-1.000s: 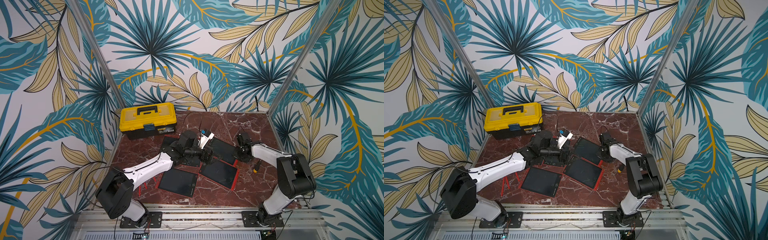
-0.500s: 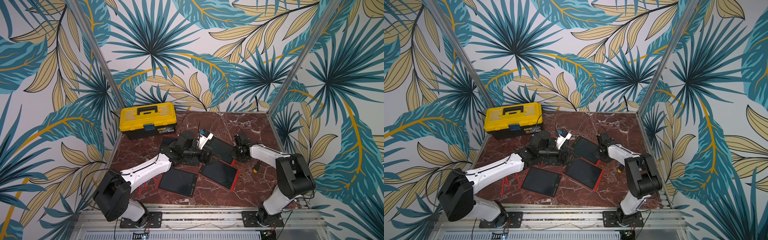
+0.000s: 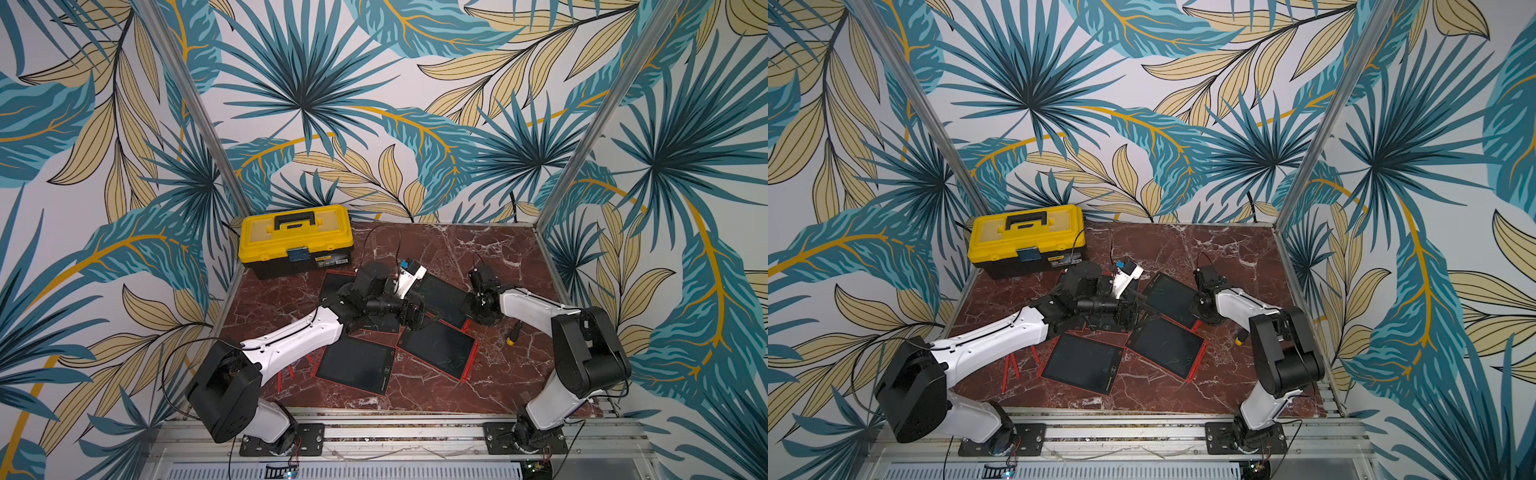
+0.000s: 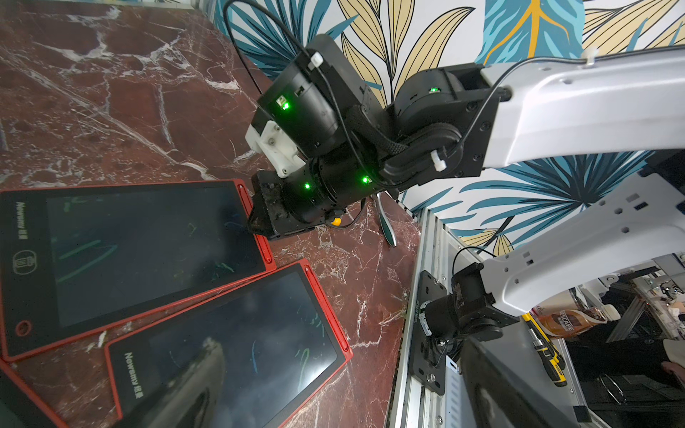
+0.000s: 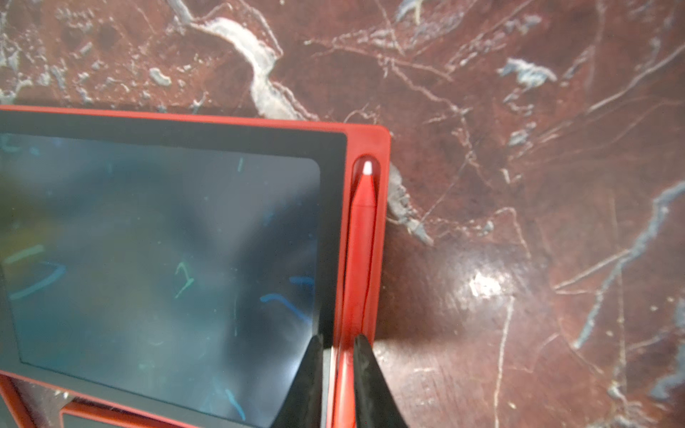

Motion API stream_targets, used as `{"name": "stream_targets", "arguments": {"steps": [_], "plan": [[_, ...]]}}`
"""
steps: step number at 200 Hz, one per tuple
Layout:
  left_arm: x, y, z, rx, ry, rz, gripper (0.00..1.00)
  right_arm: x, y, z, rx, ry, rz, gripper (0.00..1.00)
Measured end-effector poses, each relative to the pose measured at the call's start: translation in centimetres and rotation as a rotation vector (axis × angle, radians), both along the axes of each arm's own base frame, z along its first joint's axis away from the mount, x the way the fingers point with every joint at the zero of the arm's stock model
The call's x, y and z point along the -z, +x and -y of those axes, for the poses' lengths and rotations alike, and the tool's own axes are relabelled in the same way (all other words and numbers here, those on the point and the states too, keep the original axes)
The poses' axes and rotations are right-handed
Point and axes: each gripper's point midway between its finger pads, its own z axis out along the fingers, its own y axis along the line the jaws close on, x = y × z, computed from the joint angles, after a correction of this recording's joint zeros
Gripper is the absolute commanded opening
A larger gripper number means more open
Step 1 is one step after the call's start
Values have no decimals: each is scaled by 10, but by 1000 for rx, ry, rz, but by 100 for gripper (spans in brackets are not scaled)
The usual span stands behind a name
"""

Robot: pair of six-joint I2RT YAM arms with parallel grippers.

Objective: Place the stylus back onto the writing tablet
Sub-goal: Place the stylus on the writing tablet.

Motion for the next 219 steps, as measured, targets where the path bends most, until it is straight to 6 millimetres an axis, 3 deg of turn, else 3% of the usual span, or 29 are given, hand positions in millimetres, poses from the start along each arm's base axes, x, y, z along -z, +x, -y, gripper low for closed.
{"name": "stream_targets", "arguments": {"steps": [66,109,135,176,205,219], "plan": [[0,0,0,0,0,-1,100,-10,7,2,-35,-30,26,20],[2,1,0,-1,3,-5,100,-50,7,4,-77,-46,110,30],[16,4,3,-5,26,-33,100,-79,-1,6,-102,-50,157,36],[57,8,14,-6,101,-117,98,-129,-26,7,-159,-38,235,68],[78,12,37,-2,173,-144,100,-169,-39,5,-199,-21,300,94],[82,17,47,-10,200,-140,99,-186,-46,6,-216,-20,331,100]]}}
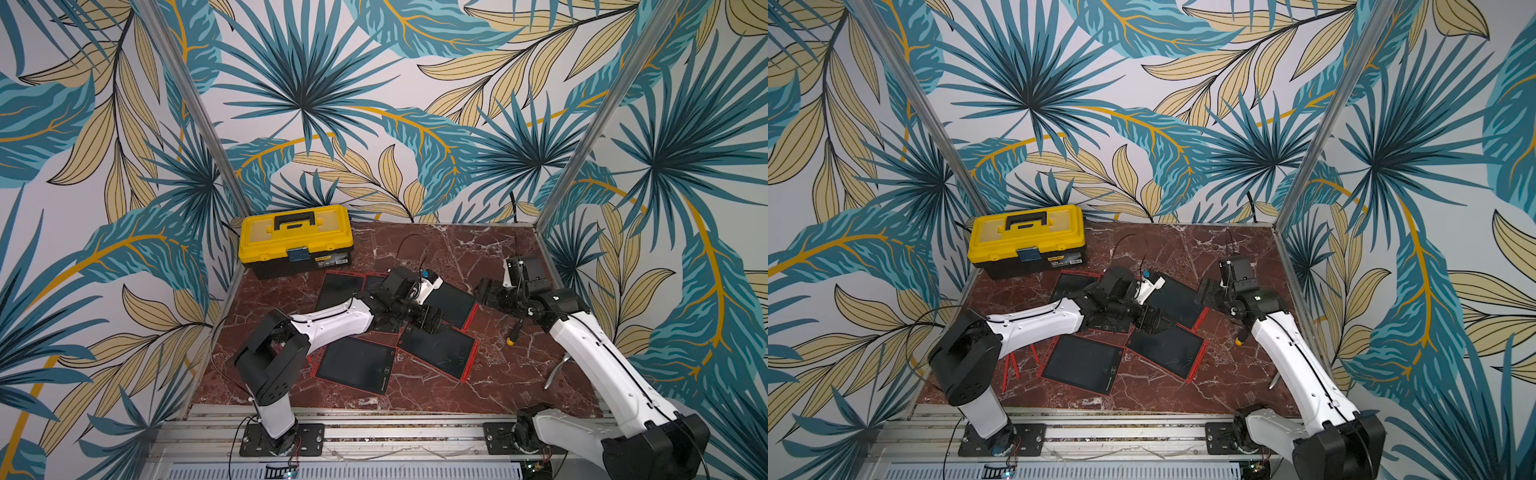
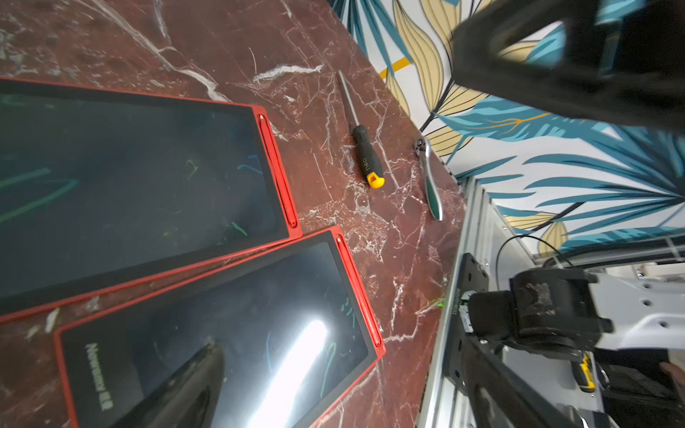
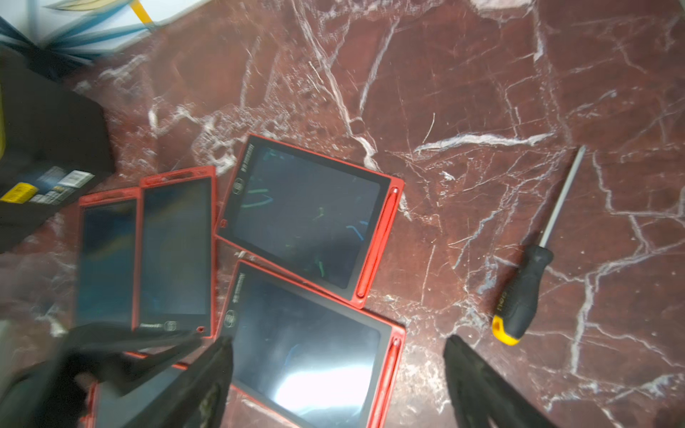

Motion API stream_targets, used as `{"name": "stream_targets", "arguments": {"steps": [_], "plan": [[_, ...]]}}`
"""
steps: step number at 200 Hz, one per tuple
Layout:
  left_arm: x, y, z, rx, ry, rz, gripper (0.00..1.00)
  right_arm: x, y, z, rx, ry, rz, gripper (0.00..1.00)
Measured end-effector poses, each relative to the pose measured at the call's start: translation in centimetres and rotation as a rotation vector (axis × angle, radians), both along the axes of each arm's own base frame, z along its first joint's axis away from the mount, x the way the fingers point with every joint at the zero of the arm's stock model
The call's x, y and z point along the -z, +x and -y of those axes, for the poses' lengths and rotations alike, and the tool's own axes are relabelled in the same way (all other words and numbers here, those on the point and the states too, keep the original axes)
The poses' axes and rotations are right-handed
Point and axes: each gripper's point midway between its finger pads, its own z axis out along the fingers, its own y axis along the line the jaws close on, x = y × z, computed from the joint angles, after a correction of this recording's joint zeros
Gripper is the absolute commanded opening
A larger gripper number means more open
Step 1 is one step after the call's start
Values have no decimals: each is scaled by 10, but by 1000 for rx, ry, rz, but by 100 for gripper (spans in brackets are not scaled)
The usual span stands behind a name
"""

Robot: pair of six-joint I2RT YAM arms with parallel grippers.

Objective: Place the stylus back onto the writing tablet
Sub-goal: Place the stylus on the writing tablet.

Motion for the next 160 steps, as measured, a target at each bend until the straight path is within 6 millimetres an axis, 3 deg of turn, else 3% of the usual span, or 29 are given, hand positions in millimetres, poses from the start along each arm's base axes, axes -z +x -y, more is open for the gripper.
{"name": "stream_targets", "arguments": {"steps": [47,92,160], "plan": [[13,18,22,-41,144,64,100,-38,-27,10,2,-10,66,100],[33,44,35,-124,310,139,100,-50,-47,25,48,-46,101,100],[74,64,49,-174,477,228,99,-67,-66,41,106,-73,171,100]]}}
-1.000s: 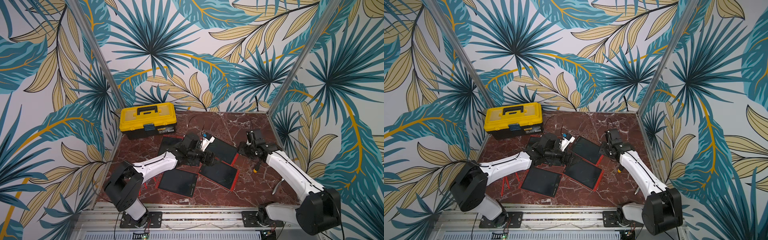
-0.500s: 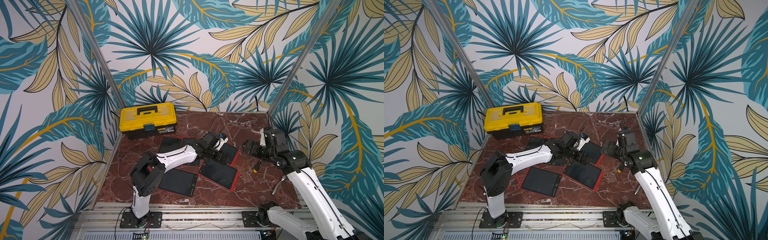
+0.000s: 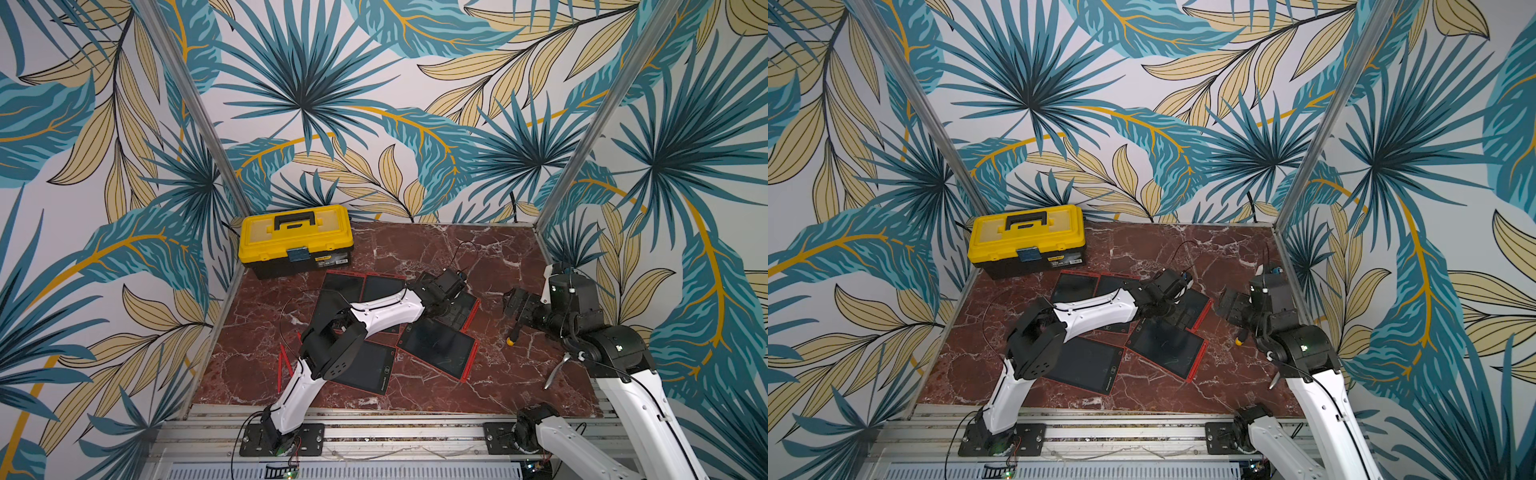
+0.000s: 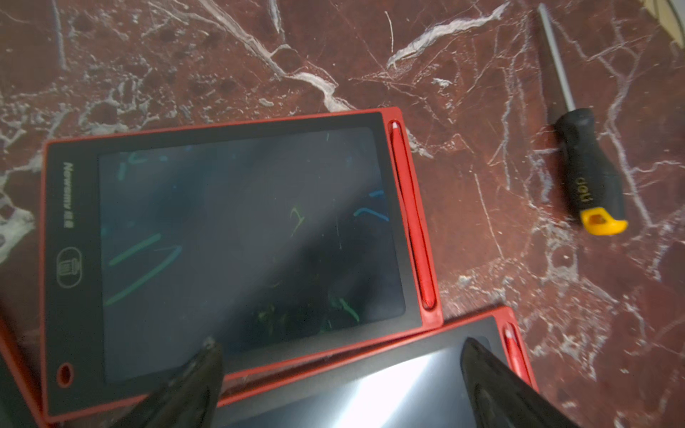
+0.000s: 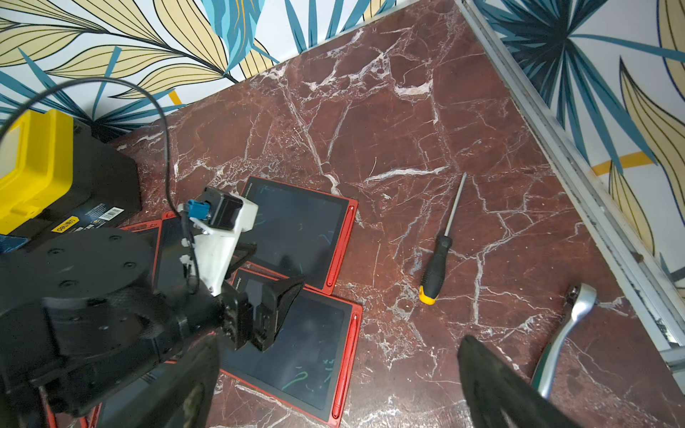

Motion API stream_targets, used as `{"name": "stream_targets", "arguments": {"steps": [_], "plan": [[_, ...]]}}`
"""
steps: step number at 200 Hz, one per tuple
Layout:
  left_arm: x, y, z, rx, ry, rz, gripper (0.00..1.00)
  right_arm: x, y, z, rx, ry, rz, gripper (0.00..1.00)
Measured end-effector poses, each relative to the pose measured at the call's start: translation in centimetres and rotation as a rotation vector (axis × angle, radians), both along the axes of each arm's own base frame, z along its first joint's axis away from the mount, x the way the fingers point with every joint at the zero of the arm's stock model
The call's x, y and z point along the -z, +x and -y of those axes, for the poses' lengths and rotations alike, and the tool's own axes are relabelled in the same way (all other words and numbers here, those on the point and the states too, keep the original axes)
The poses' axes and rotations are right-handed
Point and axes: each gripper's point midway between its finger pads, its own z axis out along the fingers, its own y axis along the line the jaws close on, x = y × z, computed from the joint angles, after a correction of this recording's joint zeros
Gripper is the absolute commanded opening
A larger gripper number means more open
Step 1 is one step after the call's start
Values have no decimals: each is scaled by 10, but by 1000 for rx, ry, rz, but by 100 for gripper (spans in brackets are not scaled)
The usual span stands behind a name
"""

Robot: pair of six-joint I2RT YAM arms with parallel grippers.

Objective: Place the stylus back onto the writing tablet
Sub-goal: Place the stylus on the writing tablet.

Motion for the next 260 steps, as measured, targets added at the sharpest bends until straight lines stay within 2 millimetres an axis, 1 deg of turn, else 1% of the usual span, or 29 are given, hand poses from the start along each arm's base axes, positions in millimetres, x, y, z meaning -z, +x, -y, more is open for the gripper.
{"name": "stream_targets", "arguments": {"steps": [55,101,140,175,260], "plan": [[17,12,18,-9,62,77,99,-5,-6,2,5,6,24,100],[29,24,26,-32,97,121,100,-6,-10,3,5,7,27,99],[38,30,30,-36,117,136,100,-6,-11,3,6,11,25,100],[40,35,34,-37,117,143,100,-6,-12,3,5,13,26,99],[36,41,44,-38,106,154,100,-5,-11,2,6,15,22,100]]}}
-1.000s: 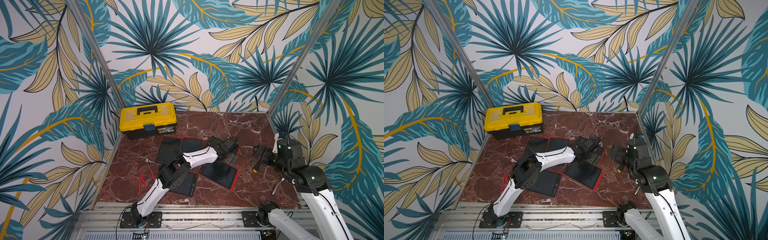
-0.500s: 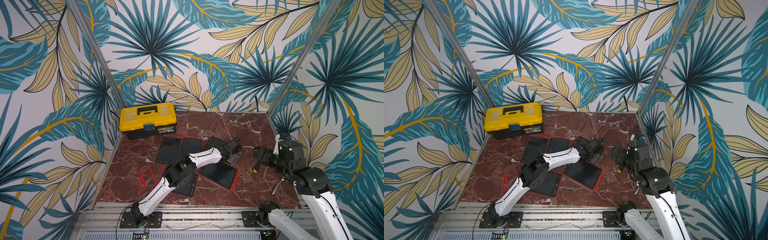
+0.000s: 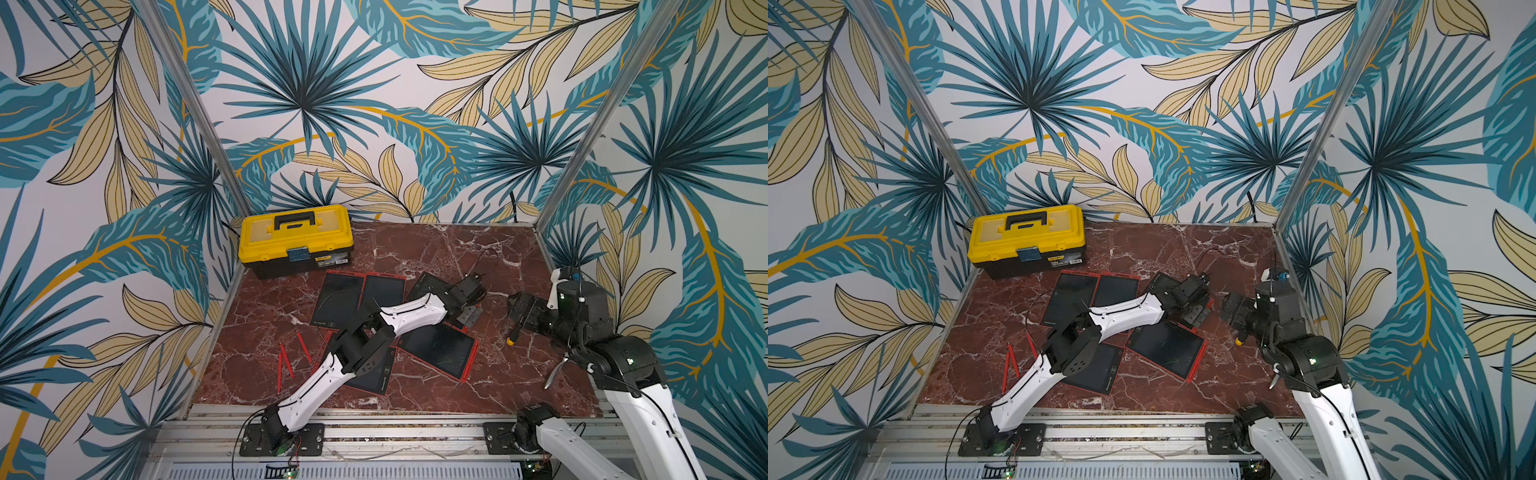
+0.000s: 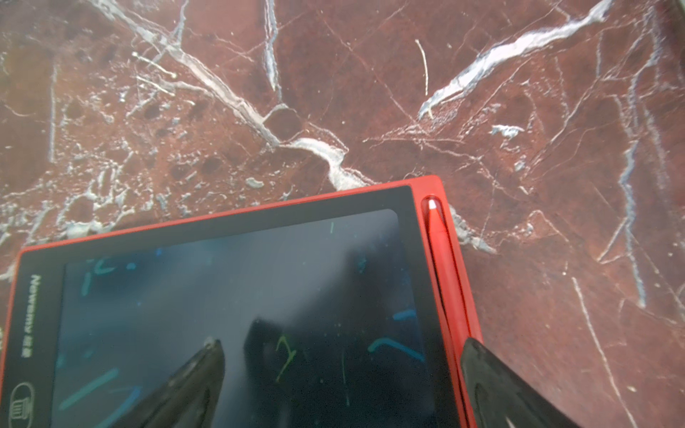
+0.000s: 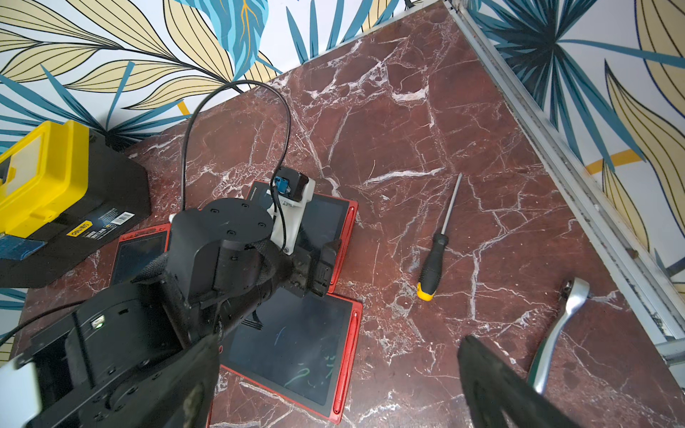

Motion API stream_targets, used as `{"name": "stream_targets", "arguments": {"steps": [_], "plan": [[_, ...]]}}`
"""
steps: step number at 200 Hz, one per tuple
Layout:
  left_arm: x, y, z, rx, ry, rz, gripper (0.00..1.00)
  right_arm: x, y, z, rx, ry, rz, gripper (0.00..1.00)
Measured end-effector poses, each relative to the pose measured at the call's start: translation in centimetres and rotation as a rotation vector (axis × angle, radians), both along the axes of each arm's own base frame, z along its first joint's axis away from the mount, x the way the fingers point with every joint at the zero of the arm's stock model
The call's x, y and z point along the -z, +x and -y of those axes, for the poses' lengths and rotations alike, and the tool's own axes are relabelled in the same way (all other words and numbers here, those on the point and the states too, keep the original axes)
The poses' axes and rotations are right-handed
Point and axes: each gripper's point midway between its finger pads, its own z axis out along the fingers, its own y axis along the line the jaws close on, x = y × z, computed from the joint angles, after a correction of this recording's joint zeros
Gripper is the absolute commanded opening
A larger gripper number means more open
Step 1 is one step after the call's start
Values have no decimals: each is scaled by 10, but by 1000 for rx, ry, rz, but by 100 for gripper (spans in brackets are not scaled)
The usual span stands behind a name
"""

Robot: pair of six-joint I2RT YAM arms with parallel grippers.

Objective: Place the stylus back onto the writing tablet
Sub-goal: Place the stylus on the writing tablet.

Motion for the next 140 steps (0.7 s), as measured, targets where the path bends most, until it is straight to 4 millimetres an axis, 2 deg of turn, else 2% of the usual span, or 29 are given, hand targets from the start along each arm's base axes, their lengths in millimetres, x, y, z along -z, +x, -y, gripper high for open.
{"name": "stream_targets", "arguments": {"steps": [121,140], "plan": [[3,4,2,-3,21,21,100,2,-1,-1,-5,2,-12,100],[3,4,1,-7,24,19,97,3,-2,-1,-5,1,-16,100]]}}
